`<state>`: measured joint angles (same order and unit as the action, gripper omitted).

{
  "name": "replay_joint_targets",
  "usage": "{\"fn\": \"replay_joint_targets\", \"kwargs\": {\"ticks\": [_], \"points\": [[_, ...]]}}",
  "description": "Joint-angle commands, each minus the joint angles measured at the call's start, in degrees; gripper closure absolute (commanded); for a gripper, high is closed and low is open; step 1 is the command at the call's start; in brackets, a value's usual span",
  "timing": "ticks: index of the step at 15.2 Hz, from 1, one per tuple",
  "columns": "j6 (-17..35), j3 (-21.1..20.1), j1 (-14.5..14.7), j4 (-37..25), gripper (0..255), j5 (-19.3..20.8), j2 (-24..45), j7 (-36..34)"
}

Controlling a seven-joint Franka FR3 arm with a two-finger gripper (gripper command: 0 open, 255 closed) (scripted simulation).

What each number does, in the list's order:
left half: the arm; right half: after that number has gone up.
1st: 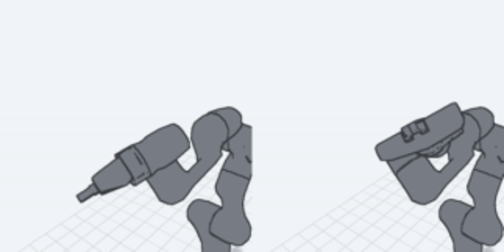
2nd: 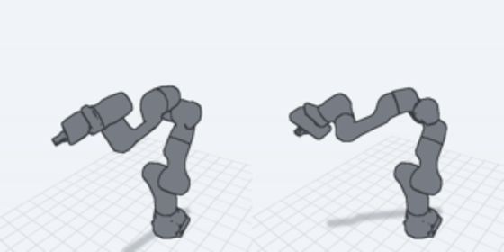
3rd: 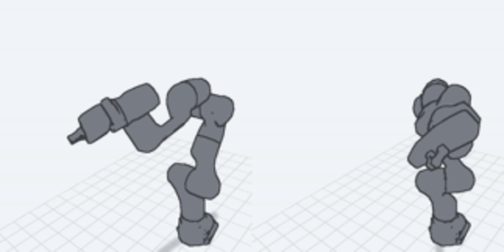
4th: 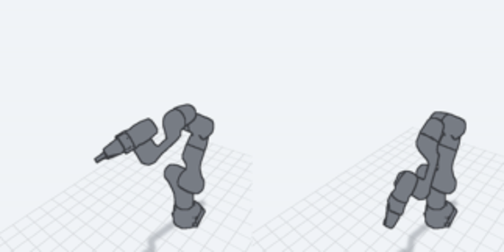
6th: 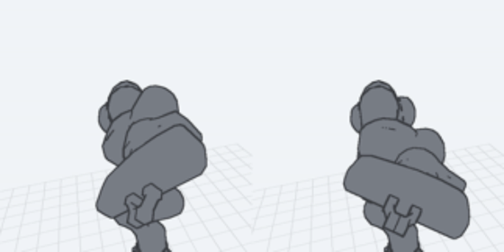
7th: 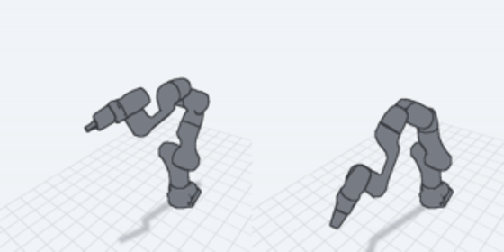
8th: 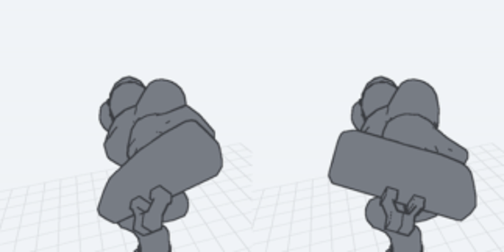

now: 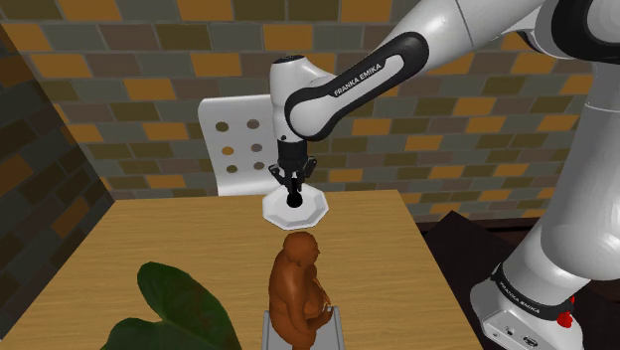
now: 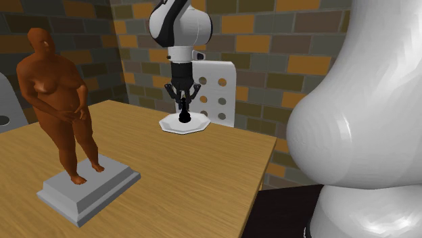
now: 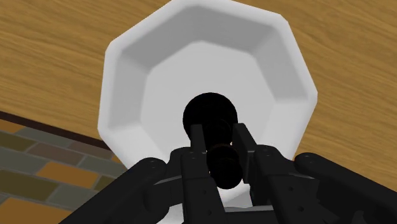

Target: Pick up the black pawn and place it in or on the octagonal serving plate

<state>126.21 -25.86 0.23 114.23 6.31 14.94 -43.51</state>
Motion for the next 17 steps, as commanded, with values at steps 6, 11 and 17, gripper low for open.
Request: {"fn": "replay_joint_targets", "kwargs": {"ticks": [6, 11, 17], "points": [[0.04, 0.00, 0.00, 0.02, 0, 0.01, 0.01, 0.00], [-1.64, -0.19, -0.19, -0.77, 0, -0.59, -1.00, 0.40], [-6.45, -0.57, -0.60, -3.40, 0, -2.02, -3.44, 1.36]]}}
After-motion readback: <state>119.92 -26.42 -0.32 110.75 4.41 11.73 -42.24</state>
